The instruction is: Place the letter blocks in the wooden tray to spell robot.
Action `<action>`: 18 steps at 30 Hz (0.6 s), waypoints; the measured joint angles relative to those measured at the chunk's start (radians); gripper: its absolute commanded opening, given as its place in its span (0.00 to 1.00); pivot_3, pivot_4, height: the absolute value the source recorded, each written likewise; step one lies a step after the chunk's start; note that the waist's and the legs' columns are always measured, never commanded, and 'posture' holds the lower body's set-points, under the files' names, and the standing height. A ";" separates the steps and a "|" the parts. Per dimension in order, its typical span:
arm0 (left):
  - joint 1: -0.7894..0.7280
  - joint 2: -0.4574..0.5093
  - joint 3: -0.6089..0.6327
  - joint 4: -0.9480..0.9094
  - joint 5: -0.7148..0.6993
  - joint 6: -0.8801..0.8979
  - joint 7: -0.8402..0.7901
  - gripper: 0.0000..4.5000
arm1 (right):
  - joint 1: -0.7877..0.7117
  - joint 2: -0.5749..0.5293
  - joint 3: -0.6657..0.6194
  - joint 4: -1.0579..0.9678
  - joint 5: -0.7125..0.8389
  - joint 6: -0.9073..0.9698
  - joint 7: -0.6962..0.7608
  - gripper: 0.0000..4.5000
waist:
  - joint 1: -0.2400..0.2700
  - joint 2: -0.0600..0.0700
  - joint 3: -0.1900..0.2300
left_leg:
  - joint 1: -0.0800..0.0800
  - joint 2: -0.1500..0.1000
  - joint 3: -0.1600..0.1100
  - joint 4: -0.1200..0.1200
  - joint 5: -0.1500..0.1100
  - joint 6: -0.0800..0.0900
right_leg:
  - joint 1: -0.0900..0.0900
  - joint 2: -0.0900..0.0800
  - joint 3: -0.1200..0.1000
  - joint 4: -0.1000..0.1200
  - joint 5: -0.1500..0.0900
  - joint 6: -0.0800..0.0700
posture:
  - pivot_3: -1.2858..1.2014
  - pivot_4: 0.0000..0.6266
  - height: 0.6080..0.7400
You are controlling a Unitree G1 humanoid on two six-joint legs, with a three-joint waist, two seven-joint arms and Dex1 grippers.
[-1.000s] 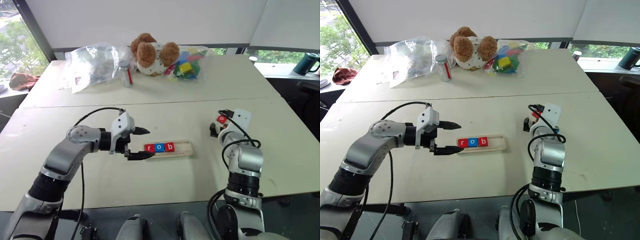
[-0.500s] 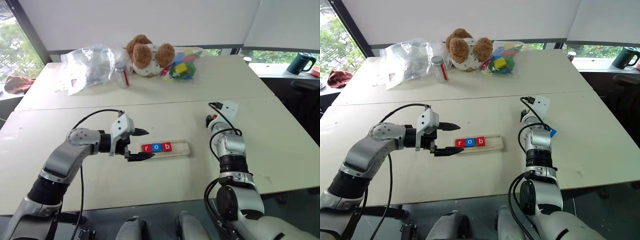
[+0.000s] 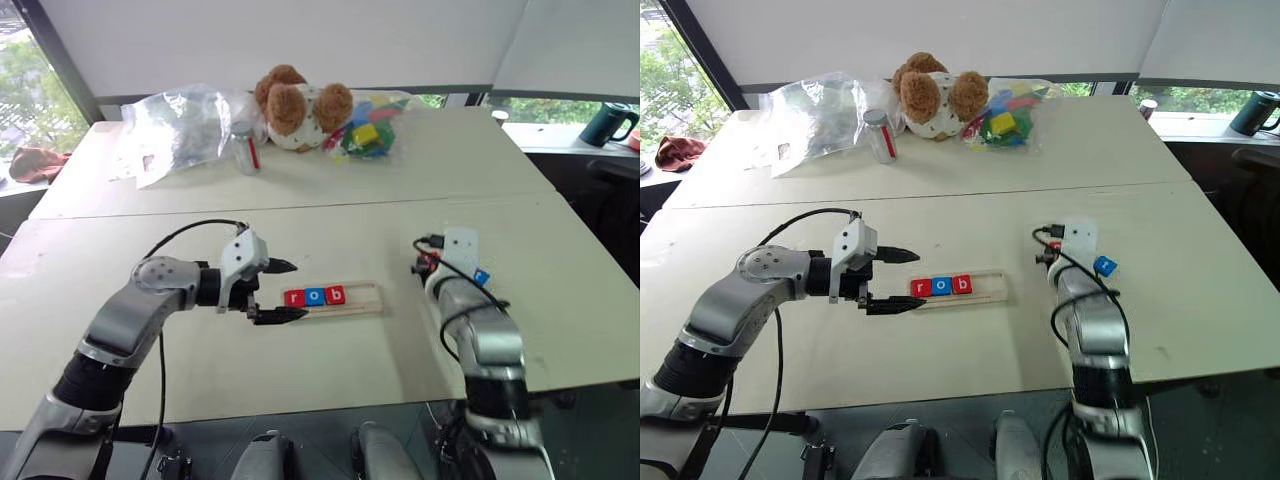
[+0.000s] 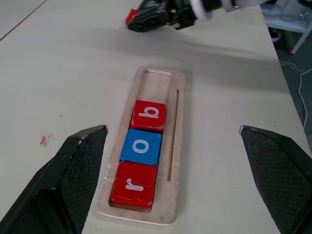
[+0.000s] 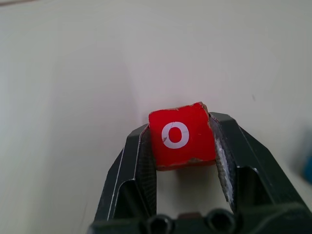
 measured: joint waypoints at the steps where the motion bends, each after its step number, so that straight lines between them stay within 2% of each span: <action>1: 0.000 0.000 -0.001 0.000 0.002 -0.002 -0.004 1.00 | 0.032 0.004 0.006 -0.055 0.001 0.035 0.003 0.27 | -0.001 0.000 0.000 | 0.000 0.000 0.000 0.000 0.000 0.000 | 0.001 0.000 0.000 0.000 0.000 0.000 | 0.52 0.24 1.00; 5: -0.001 0.000 -0.009 0.001 0.003 -0.007 -0.017 1.00 | 0.102 0.065 0.001 -0.198 0.010 0.162 -0.004 0.27 | 0.000 0.000 0.000 | 0.004 0.000 0.000 0.002 0.000 0.000 | 0.003 0.000 0.000 0.002 0.000 0.000 | 0.52 0.24 1.00; 9: -0.002 0.000 -0.015 0.010 0.007 -0.008 -0.028 1.00 | 0.096 0.093 -0.027 -0.215 0.026 0.214 0.009 0.27 | 0.000 0.000 0.000 | 0.004 0.000 0.000 0.002 0.000 0.000 | 0.003 0.000 0.000 0.002 0.000 0.000 | 0.52 0.24 1.00; 10: -0.003 0.000 -0.016 0.014 0.009 -0.008 -0.030 1.00 | 0.094 0.095 -0.035 -0.213 0.032 0.218 0.016 0.49 | 0.000 -0.001 0.000 | 0.004 0.000 0.000 0.002 0.000 0.000 | 0.003 0.000 0.000 0.002 0.000 0.000 | 0.52 0.24 1.00; 11: -0.003 0.000 -0.017 0.022 0.011 -0.008 -0.031 1.00 | 0.094 0.102 -0.044 -0.211 0.033 0.220 0.019 0.57 | 0.000 -0.001 0.000 | 0.004 0.000 0.000 0.002 0.000 0.000 | 0.003 0.000 0.000 0.002 0.000 0.000 | 0.52 0.24 1.00; 14: -0.003 0.000 -0.018 0.032 0.014 -0.010 -0.033 1.00 | 0.091 0.108 -0.073 -0.209 0.035 0.226 0.019 0.91 | -0.004 -0.002 -0.001 | 0.004 0.001 0.000 0.002 0.000 0.000 | 0.003 0.001 0.000 0.002 0.000 0.000 | 0.52 0.24 1.00; 15: -0.003 0.000 -0.018 0.032 0.014 -0.010 -0.033 1.00 | 0.089 0.108 -0.075 -0.210 0.035 0.231 0.019 0.99 | -0.005 -0.002 -0.001 | 0.004 0.001 0.000 0.002 0.000 0.000 | 0.003 0.001 0.000 0.002 0.000 0.000 | 0.52 0.24 1.00; 18: -0.002 0.002 -0.018 0.031 0.014 -0.010 -0.033 1.00 | 0.076 0.090 -0.080 -0.218 0.046 0.266 0.038 0.99 | -0.006 -0.002 -0.001 | 0.005 0.001 0.000 0.002 0.000 0.000 | 0.003 0.002 0.000 0.003 0.000 0.000 | 0.52 0.24 1.00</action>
